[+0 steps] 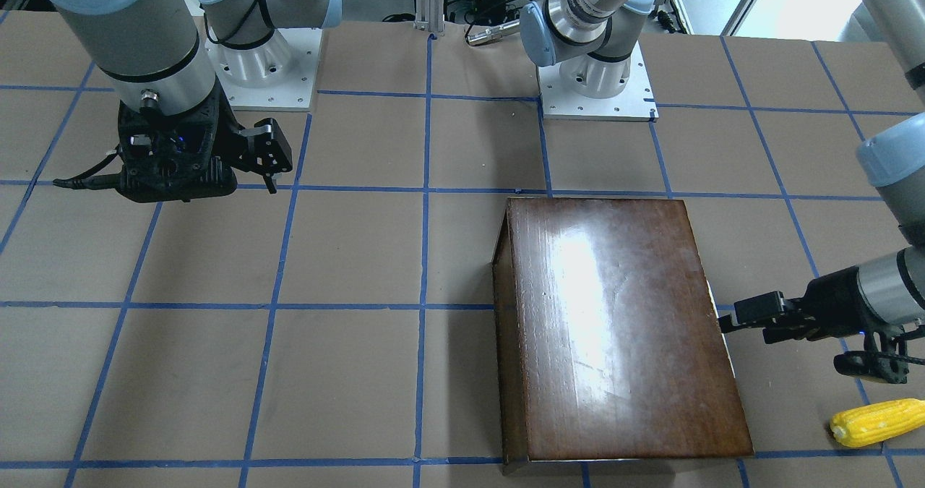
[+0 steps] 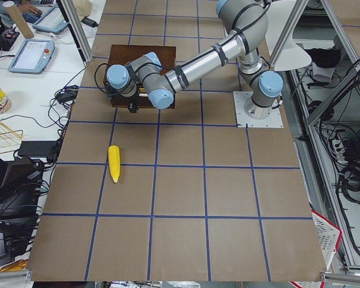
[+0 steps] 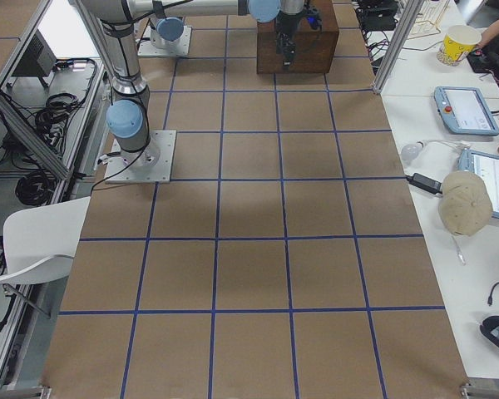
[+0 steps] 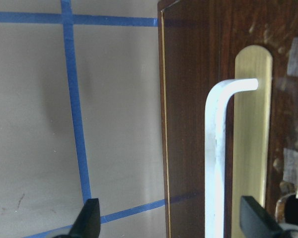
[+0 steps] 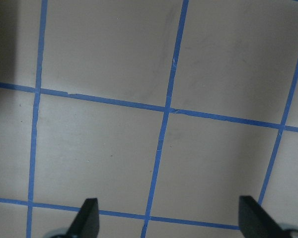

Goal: Open drawer and put corn inside
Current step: 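Lower the left gripper and hook the white drawer handle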

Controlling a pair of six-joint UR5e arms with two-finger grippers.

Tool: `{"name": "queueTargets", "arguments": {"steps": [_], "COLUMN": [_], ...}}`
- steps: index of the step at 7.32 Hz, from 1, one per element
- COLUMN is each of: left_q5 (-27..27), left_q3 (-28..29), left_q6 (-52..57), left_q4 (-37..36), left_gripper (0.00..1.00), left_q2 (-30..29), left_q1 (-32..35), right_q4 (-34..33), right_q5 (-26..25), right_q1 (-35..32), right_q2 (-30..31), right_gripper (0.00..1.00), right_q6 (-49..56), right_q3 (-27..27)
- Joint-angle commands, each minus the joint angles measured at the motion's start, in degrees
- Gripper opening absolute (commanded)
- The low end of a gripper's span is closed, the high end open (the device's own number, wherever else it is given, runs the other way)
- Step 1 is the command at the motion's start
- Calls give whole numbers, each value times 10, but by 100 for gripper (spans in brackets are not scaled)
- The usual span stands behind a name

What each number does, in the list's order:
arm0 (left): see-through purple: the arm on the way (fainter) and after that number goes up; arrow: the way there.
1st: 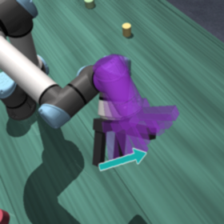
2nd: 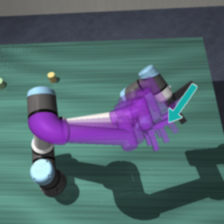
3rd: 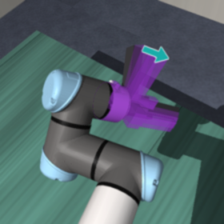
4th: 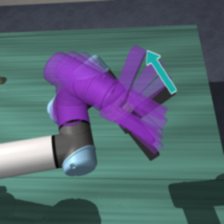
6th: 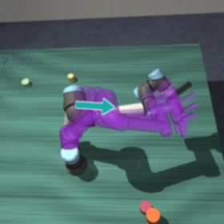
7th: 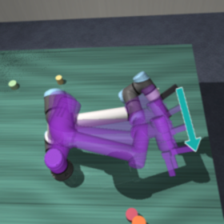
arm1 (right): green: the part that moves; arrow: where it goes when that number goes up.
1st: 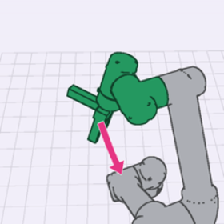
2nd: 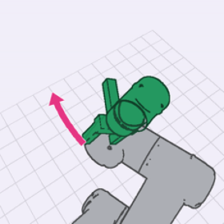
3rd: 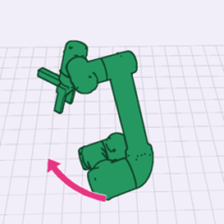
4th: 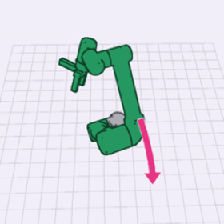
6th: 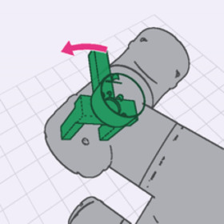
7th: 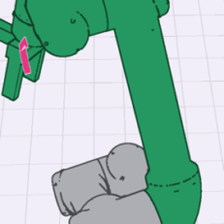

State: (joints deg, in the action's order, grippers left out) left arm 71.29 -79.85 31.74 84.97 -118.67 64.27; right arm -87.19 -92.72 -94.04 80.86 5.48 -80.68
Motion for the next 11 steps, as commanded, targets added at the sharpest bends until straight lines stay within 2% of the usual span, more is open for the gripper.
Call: {"name": "queueTargets", "arguments": {"steps": [1,11], "left_q5": [0,5], "left_q3": [0,-12], "left_q6": [3,-7], "left_q4": [0,-2], "left_gripper": [100,100], "left_q2": [-9,-19], "left_q1": [1,1], "right_q4": [0,0], "right_q5": [0,0], "right_q1": [0,0], "right_q2": [0,0], "right_gripper": [100,100], "right_q6": [0,1], "right_q3": [0,0]}}
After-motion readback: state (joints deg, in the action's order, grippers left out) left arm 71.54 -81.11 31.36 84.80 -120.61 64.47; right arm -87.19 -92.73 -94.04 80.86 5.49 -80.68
